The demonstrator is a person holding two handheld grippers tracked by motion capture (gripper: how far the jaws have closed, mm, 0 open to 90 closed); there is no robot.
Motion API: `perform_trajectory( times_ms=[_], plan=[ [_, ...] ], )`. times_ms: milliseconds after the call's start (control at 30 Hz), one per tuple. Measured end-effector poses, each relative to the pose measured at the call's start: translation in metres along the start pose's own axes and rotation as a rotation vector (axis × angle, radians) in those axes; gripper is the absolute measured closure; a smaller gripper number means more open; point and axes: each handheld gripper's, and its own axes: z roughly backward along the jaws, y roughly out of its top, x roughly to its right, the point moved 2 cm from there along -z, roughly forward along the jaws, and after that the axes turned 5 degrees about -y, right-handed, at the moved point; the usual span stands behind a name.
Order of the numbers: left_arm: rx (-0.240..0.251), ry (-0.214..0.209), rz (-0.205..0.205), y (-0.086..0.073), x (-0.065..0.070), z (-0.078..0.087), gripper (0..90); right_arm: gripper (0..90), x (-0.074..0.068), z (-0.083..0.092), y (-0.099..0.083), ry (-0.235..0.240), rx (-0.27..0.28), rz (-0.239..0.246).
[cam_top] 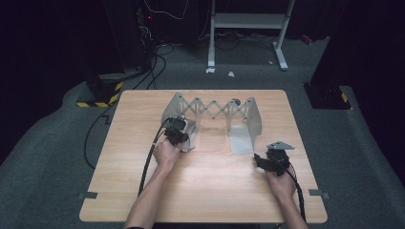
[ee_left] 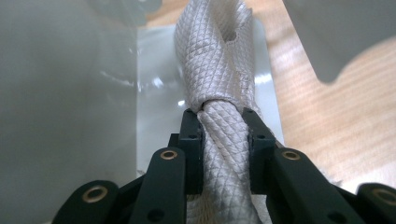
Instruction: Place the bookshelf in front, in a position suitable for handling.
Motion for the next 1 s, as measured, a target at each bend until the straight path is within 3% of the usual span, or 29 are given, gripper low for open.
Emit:
perform_trajectory(
  times_ms=[133, 233, 333, 567, 667, 900, 1000],
  plan=[
    [0.005, -0.015, 0.011, -0.006, 0.001, 0.002, 74.5, 35.6, -0.004, -0.001, 0.002, 0.000, 0.000, -0.001],
    [0.002, -0.027, 0.012, -0.010, 0.002, 0.005, 74.8, 47.5, -0.010, -0.001, 0.004, -0.004, 0.005, -0.003],
    [0.002, -0.029, 0.008, -0.013, 0.002, 0.007, 74.8, 48.2, -0.013, -0.002, 0.007, 0.005, -0.002, -0.002],
    [0.001, -0.031, -0.002, -0.019, 0.007, 0.011, 74.6, 51.1, -0.016, -0.007, 0.028, 0.011, 0.043, 0.002],
    [0.001, -0.036, -0.005, -0.022, 0.009, 0.013, 74.5, 51.8, -0.016, -0.011, 0.030, -0.008, 0.063, 0.008],
    [-0.010, -0.063, -0.029, -0.028, 0.020, 0.019, 74.2, 58.3, -0.018, -0.023, 0.028, -0.018, 0.036, 0.030],
    [-0.019, -0.074, -0.031, -0.029, 0.022, 0.020, 74.3, 60.1, -0.017, -0.025, 0.026, -0.002, 0.028, 0.009]
  ],
)
